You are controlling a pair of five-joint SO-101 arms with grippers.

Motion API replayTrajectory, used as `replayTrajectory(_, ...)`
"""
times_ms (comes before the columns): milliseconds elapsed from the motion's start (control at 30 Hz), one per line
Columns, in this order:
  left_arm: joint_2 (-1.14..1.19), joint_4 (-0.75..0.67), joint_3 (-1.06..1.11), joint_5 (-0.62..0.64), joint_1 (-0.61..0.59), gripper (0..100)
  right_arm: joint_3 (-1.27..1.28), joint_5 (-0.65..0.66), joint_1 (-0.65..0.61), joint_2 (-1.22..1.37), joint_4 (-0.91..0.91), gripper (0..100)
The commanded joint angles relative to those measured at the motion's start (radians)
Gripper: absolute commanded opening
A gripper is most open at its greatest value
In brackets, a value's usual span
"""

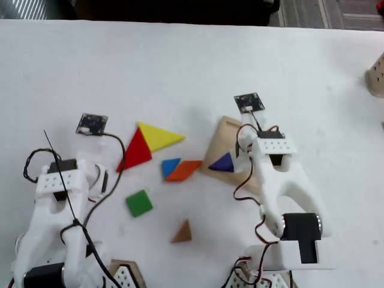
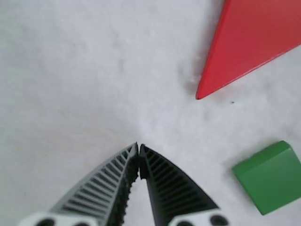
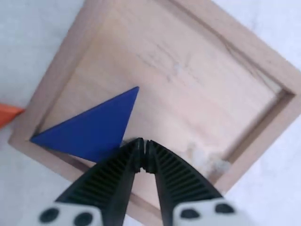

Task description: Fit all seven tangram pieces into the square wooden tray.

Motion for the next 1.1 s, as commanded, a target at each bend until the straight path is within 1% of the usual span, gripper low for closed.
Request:
replayTrajectory(0,-0.03,-0.015,-0.009,-0.011,-0.004,2,-0.003,-0.002,0.025,-0.054,-0.039,1.8)
replayTrajectory(133,-0.03,-0.015,-0.009,-0.011,-0.004,2,0.003,0.003,0.024,-0.054,-0.039,1.8)
replayTrajectory(267,-0.03,-0.015,-0.009,-0.011,-0.007,2,0.034,0.005,-0.016,-0.064,-0.024,1.8)
replayTrajectory(367,-0.03,-0.015,-0.009,-0.011,-0.007,2,0.06,0.066,-0.064,-0.088,0.035,1.7)
replayTrajectory(400,-0.03,-0.015,-0.009,-0.011,-0.007,2,0.075,0.063,-0.07,-0.105,0.036,1.7)
replayTrajectory(567,-0.03,-0.015,-0.009,-0.011,-0.007,2,0.15,0.052,-0.062,-0.208,0.001,1.7)
replayTrajectory(700,-0.03,-0.015,-0.009,-0.011,-0.007,2,0.189,0.057,-0.108,-0.237,-0.01,1.7)
replayTrajectory(767,-0.03,-0.015,-0.009,-0.011,-0.007,2,0.187,0.052,-0.12,-0.229,-0.013,1.7)
replayTrajectory(867,-0.031,-0.015,-0.009,-0.011,-0.007,2,0.183,0.051,-0.113,-0.191,-0.068,1.7)
replayTrajectory(1067,-0.031,-0.015,-0.009,-0.011,-0.007,2,0.077,0.005,-0.094,-0.093,-0.074,1.7)
